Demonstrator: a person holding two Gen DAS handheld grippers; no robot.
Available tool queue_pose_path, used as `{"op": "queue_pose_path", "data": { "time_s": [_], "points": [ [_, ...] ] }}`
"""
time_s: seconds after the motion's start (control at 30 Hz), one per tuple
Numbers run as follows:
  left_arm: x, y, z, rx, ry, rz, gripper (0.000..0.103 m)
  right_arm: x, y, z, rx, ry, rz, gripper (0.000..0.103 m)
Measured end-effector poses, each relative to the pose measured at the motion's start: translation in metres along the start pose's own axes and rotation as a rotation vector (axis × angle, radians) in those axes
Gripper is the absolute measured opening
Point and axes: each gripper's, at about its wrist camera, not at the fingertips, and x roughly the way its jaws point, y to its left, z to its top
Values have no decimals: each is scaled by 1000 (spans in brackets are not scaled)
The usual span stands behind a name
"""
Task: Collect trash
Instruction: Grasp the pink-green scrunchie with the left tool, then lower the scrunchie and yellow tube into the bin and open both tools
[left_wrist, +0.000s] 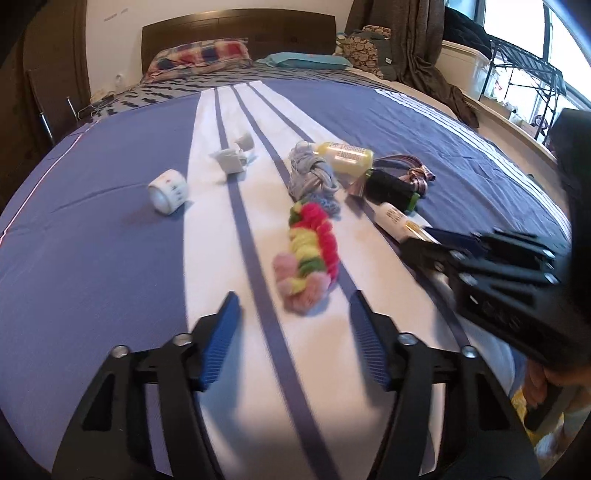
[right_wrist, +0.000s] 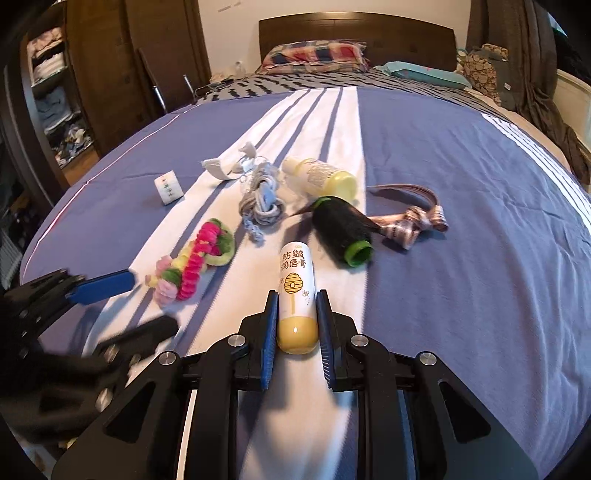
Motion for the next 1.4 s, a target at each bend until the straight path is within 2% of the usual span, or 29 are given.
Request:
{"op": "queue_pose_path", "data": {
  "time_s": [0.2, 0.4, 0.53, 0.8, 1.1, 1.4],
  "points": [
    [14, -5, 13, -8, 3, -6, 36, -10, -11, -9, 34, -8, 5, 21],
    [22, -14, 16, 19, 4, 12, 31, -19, -16, -19, 54, -12, 1, 21],
    [15, -11, 8, -3, 6, -8, 30, -29, -13, -29, 54, -15, -4, 21],
    [-25, -16, -30, -35, 0, -20, 30, -54, -3, -56, 58, -23, 9, 21],
    [-71, -29, -73, -27, -19, -30, 30, -90, 14, -94, 47, -42, 26, 21],
    [-103, -41, -116, -32, -29, -48, 30, -105, 20, -132, 55, -19, 31, 22]
  ]
}}
